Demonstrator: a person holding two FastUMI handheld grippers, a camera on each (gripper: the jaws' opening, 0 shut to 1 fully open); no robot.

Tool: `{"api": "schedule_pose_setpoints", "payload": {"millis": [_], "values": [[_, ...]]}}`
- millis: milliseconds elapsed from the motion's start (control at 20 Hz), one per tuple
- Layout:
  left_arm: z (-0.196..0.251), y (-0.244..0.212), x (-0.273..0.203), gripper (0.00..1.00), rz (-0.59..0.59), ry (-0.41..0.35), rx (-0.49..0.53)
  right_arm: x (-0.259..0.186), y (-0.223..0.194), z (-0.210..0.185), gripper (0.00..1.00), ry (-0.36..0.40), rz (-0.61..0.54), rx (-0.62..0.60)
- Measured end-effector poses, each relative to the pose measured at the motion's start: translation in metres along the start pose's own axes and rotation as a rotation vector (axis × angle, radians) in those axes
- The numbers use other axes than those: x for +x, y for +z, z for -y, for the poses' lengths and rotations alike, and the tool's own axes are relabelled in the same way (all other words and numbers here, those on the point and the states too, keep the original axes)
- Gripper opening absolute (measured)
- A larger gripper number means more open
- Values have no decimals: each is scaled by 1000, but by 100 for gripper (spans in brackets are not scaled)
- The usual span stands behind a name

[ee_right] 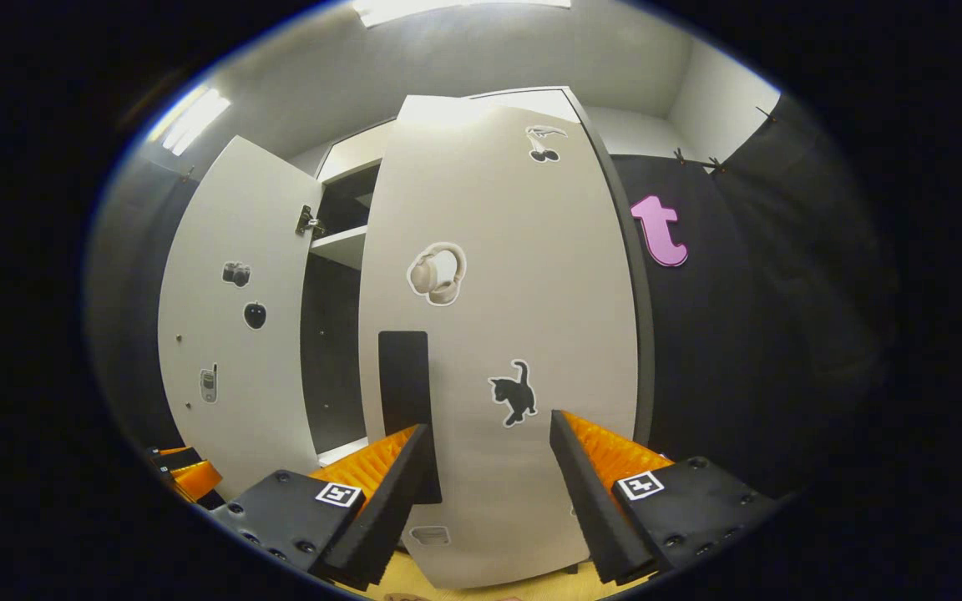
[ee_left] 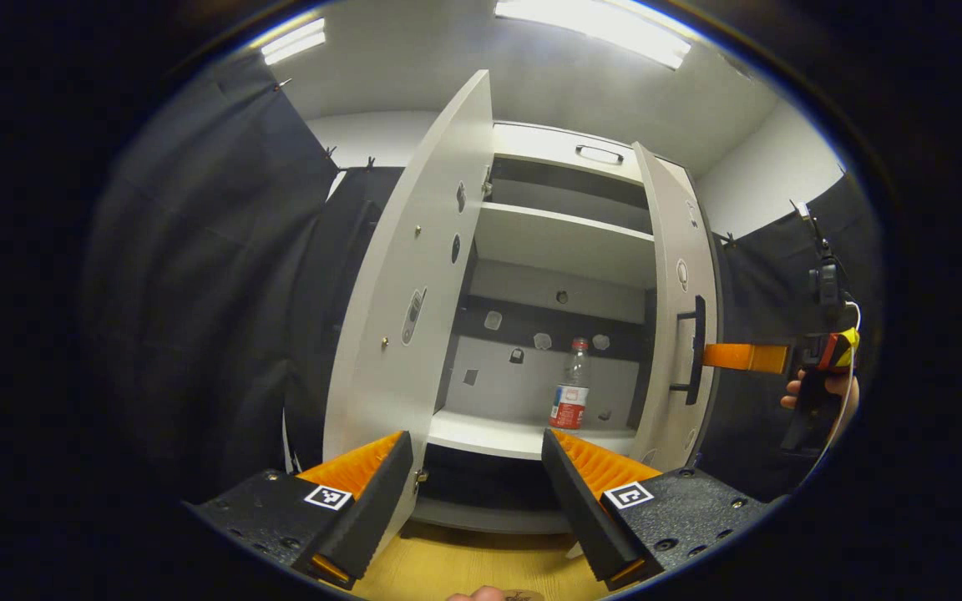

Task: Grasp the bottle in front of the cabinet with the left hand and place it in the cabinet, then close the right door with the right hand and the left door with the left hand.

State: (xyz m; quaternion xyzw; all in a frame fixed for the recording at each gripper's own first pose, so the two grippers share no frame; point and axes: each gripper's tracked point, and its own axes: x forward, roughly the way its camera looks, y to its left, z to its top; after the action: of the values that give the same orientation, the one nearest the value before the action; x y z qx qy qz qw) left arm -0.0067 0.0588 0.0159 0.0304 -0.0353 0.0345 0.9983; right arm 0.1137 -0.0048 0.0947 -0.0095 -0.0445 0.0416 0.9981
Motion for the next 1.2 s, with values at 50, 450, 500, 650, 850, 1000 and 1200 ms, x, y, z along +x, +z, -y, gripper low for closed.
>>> {"api": "schedule_pose_setpoints", "payload": {"millis": [50, 450, 500, 650, 850, 1000, 1200], "values": [[-2, -1, -3, 94, -10, 7, -6, 2, 1, -2, 95, -6, -1, -4], [-73, 50, -36, 94, 95, 227, -14, 22, -6, -10, 95, -25, -1, 17], [-84, 58, -40, 94, 108, 257, -9, 22, -7, -10, 95, -22, -4, 27], [-119, 78, -48, 94, 152, 333, 19, 24, -8, -10, 95, -20, -9, 30], [-152, 87, -29, 92, 155, 396, 21, 15, 5, -11, 96, -24, 27, 10], [-163, 91, -6, 94, 150, 375, 19, -15, 11, -3, 95, -46, 42, -4], [-166, 89, 26, 94, 132, 359, 41, -51, 3, 15, 95, -86, 42, 6]]}}
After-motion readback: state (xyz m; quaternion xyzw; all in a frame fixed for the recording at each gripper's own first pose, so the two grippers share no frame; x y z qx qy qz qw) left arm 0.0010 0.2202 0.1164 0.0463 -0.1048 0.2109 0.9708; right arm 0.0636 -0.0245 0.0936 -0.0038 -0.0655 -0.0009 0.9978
